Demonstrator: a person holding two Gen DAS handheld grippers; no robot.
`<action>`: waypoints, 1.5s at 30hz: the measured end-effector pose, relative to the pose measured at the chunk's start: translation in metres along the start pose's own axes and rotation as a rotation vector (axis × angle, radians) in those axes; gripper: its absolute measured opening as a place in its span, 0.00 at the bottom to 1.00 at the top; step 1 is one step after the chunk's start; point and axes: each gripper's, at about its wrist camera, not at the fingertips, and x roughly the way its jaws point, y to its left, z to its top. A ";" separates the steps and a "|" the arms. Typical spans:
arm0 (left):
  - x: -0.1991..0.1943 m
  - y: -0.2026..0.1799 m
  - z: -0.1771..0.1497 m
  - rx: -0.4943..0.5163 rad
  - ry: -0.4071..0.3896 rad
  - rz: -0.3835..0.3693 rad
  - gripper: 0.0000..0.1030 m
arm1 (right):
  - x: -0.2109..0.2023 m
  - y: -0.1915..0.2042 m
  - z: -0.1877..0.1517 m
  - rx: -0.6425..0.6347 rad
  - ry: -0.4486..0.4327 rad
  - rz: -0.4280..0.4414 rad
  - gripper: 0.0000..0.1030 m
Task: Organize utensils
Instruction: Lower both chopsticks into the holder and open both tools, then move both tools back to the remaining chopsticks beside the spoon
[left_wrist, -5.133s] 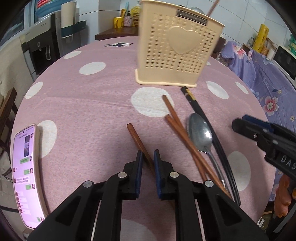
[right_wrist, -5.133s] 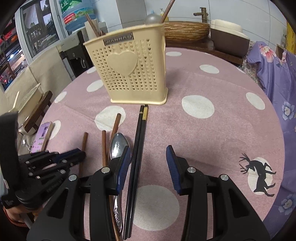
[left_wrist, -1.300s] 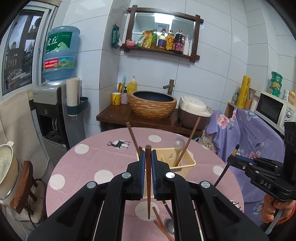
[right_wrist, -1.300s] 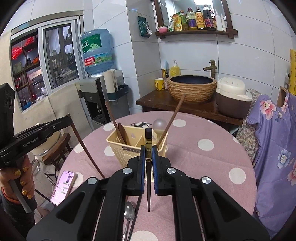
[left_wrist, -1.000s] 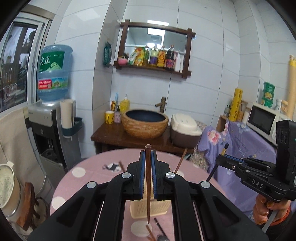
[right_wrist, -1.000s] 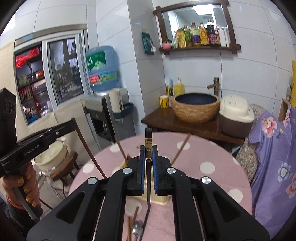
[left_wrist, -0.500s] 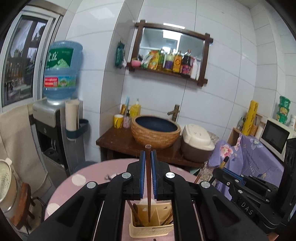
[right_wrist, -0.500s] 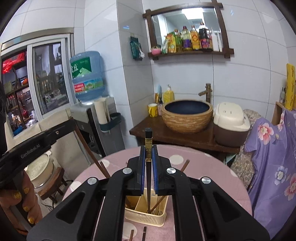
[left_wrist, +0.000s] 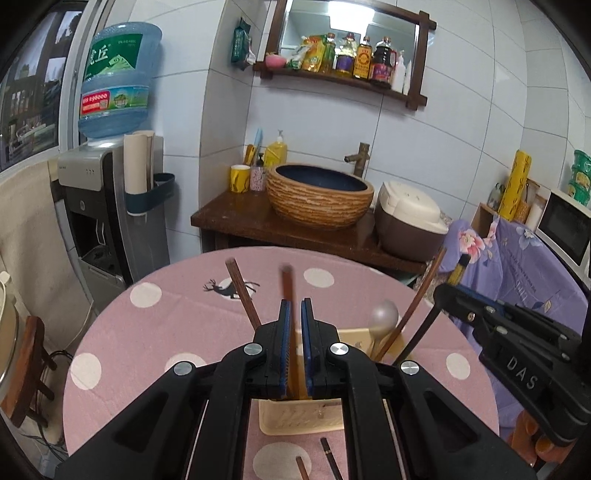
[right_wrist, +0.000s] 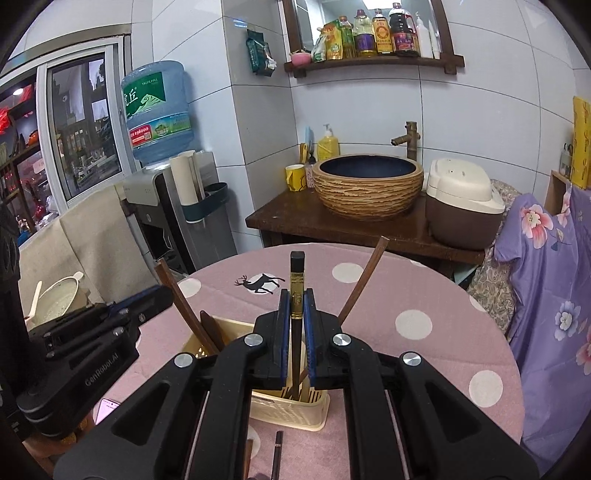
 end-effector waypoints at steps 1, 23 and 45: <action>0.001 0.000 -0.001 0.001 0.004 0.000 0.07 | 0.000 -0.001 -0.001 0.004 -0.002 -0.003 0.08; 0.005 0.026 -0.145 -0.165 0.331 -0.115 0.39 | -0.034 -0.001 -0.116 -0.049 0.079 -0.044 0.36; 0.031 0.004 -0.193 -0.197 0.476 -0.164 0.15 | -0.024 -0.020 -0.178 0.057 0.231 -0.041 0.36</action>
